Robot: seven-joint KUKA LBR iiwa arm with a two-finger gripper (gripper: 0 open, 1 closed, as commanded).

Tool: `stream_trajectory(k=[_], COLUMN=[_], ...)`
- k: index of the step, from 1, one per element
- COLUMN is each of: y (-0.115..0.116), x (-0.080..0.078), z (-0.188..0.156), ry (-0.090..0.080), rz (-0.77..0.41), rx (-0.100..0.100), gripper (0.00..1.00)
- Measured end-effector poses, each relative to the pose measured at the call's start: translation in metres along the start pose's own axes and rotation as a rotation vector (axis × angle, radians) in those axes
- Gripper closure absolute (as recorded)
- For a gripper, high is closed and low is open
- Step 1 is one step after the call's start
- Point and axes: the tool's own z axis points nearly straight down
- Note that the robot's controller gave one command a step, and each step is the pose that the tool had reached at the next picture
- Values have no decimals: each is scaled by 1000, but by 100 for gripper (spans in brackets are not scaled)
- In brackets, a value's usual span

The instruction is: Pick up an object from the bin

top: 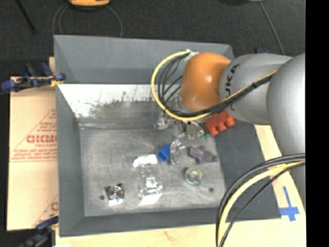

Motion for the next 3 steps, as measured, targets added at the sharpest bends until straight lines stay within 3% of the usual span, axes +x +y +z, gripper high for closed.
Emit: stream_trajectory(k=[1,2,3], y=[5,-4,2], x=[8,5,-1], z=[-29,-28,-2], ry=[0,-1,-3], rz=[-167,-316,-398], rx=[1,0,2], gripper=[0,0,0])
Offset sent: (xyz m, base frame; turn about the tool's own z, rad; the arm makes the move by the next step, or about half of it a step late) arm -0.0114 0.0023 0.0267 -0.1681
